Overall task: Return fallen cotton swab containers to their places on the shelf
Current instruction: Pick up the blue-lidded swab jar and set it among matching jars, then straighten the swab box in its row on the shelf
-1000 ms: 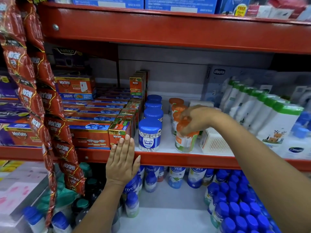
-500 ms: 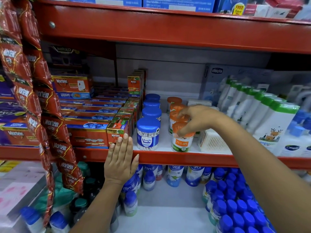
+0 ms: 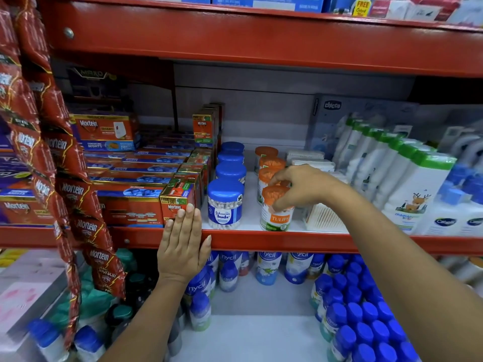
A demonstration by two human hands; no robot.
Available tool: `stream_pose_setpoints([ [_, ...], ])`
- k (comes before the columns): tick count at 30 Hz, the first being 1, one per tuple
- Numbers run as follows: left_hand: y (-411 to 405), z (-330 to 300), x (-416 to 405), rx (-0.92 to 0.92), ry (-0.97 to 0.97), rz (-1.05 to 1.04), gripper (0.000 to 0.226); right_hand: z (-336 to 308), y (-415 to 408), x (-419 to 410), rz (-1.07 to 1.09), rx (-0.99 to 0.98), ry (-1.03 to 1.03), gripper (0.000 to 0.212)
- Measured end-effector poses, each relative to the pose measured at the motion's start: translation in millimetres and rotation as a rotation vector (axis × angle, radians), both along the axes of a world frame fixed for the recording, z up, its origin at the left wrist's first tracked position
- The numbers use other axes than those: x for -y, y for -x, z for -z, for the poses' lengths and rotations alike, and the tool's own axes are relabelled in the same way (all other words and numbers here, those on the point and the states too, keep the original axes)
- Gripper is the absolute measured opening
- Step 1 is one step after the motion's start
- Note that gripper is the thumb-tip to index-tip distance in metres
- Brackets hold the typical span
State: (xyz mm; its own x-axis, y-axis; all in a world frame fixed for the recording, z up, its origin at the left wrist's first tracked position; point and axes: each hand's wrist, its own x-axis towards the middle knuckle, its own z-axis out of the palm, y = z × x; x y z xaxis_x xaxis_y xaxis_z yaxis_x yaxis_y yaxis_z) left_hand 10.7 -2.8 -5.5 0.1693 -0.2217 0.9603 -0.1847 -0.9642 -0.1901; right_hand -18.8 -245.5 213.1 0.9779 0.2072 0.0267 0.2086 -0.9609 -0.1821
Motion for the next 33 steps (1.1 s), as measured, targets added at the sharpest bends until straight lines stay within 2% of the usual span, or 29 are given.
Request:
stream_pose_setpoints([
  [8,4.3,-2.4,1.0,-0.045,-0.001,-0.015,0.061,8.8,14.4,6.3,0.017,0.081,-0.036,0.074],
  [10,9.3,-4.8,1.5,-0.091,0.018,0.004,0.061,17.2,25.7,18.2,0.042,0.214,-0.111,0.071],
  [13,24.2,-13.4,19.5,-0.133,0.054,0.108,0.06,38.8,48.2,43.3,0.108,0.53,-0.319,0.052],
  [15,39.6,-26.2,48.1,-0.125,0.031,0.231,0.054,56.3,59.2,61.3,0.174,0.681,-0.443,0.043],
  [17,55.6,-45.5,85.9,-0.136,0.005,0.41,0.05,71.3,64.0,78.4,0.246,0.738,-0.519,0.042],
  [19,67.8,-67.2,124.0,-0.174,0.005,0.542,0.046,78.6,62.9,93.1,0.304,0.741,-0.567,0.046],
  [21,72.7,-86.0,155.3,-0.271,0.068,0.565,0.044,80.0,57.6,104.8,0.342,0.691,-0.58,0.052],
  [24,76.6,-113.5,184.8,-0.512,0.268,0.527,0.043,80.0,44.3,119.1,0.352,0.581,-0.555,0.054],
  [28,59.0,-123.6,201.9,-0.818,0.475,0.564,0.029,81.2,37.3,128.3,0.325,0.448,-0.528,0.053],
  [30,56.6,-123.9,207.3,-0.931,0.603,0.631,0.032,80.6,42.6,130.6,0.304,0.441,-0.593,0.05],
  [33,64.4,-125.5,213.5,-0.972,0.787,0.658,0.049,79.2,55.9,131.6,0.276,0.417,-0.77,0.044],
])
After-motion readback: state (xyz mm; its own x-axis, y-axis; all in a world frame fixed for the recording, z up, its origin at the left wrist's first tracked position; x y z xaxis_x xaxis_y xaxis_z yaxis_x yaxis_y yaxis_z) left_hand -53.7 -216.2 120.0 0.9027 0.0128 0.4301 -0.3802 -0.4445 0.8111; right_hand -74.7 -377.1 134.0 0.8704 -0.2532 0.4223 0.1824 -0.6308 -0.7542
